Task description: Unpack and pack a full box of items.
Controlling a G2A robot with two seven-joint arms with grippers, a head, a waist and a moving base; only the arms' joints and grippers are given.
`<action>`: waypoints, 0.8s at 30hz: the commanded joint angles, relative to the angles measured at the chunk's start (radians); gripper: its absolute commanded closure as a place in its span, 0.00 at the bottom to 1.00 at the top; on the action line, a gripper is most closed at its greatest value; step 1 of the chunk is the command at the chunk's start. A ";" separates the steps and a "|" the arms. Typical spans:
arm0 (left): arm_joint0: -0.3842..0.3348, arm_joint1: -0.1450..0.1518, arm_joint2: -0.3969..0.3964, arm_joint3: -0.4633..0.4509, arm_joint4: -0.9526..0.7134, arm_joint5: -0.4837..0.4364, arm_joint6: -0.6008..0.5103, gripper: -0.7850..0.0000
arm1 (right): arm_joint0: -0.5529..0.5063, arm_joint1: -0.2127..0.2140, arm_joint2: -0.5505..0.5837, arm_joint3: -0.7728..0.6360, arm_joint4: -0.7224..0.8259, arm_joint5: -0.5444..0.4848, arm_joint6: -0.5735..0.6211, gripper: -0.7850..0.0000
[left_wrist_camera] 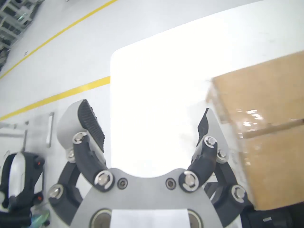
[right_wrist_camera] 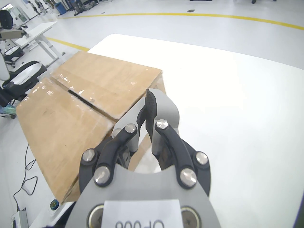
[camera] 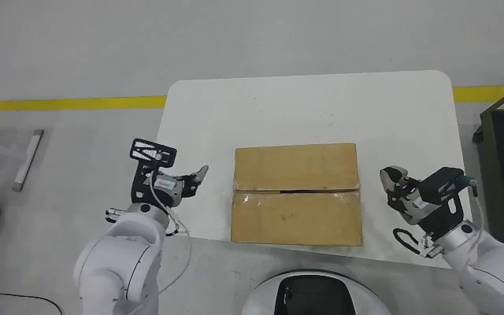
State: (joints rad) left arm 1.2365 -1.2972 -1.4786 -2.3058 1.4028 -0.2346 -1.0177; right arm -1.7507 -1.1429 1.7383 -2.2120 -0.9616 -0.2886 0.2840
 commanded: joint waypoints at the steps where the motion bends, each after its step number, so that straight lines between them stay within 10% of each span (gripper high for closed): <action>1: -0.020 -0.005 0.110 0.010 -0.009 -0.003 0.010 0.00 | -0.006 0.001 0.024 0.002 -0.003 0.005 -0.003 1.00; 11: -0.179 -0.041 0.515 0.151 0.032 -0.017 0.005 0.00 | -0.060 -0.002 0.097 0.044 0.027 0.024 -0.030 1.00; 24: -0.316 -0.056 0.623 0.287 0.276 -0.168 -0.022 0.00 | -0.076 -0.002 0.135 0.061 0.035 0.013 -0.034 1.00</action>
State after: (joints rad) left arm 0.9232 -1.3522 -0.8575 -2.0234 1.6796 -0.3949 -1.0395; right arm -1.8267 -1.1453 1.8723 -2.1517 -0.9268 -0.2755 0.2494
